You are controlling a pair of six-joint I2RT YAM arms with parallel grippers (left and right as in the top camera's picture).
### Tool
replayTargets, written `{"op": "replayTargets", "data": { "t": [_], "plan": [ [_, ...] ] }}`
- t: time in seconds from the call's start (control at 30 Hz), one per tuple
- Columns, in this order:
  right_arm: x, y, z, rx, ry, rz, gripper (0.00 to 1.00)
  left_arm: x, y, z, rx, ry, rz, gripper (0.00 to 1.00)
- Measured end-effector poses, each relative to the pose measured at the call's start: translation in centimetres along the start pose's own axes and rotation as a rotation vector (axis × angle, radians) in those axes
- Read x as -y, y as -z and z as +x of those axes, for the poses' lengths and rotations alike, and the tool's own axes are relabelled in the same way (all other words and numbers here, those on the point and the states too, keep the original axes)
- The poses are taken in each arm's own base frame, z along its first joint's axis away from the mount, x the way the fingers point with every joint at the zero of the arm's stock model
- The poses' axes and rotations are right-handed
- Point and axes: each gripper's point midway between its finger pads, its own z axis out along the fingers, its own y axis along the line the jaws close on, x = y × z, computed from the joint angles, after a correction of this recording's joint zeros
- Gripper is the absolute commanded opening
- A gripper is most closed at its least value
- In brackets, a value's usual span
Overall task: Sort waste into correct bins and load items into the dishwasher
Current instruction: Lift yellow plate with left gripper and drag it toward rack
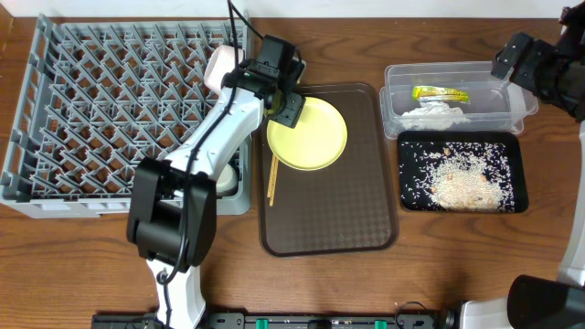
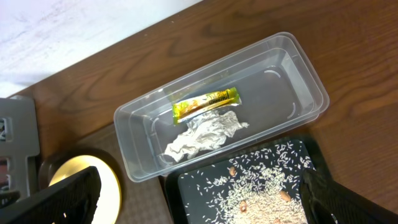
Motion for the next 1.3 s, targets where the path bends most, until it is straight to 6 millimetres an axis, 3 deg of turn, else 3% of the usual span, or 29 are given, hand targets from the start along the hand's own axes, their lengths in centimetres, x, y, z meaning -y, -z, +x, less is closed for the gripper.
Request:
{"op": "replayTargets", "data": {
  "t": [0.23, 0.53, 0.67, 0.83, 1.3],
  "plan": [
    [0.0, 0.0, 0.0, 0.000, 0.000, 0.000, 0.99, -0.6, -1.9, 0.1, -0.004, 0.003, -0.015, 0.67],
    [0.0, 0.0, 0.0, 0.000, 0.000, 0.000, 0.99, -1.6, -4.8, 2.1, -0.074, 0.025, -0.016, 0.68],
    [0.0, 0.0, 0.0, 0.000, 0.000, 0.000, 0.99, -1.5, -4.9, 2.1, -0.076, 0.025, -0.013, 0.66],
    [0.0, 0.0, 0.0, 0.000, 0.000, 0.000, 0.99, -1.3, -4.9, 2.3, -0.083, 0.025, -0.002, 0.58],
    [0.0, 0.0, 0.0, 0.000, 0.000, 0.000, 0.99, -0.5, -5.2, 2.7, -0.085, 0.025, 0.042, 0.58]
  ]
}}
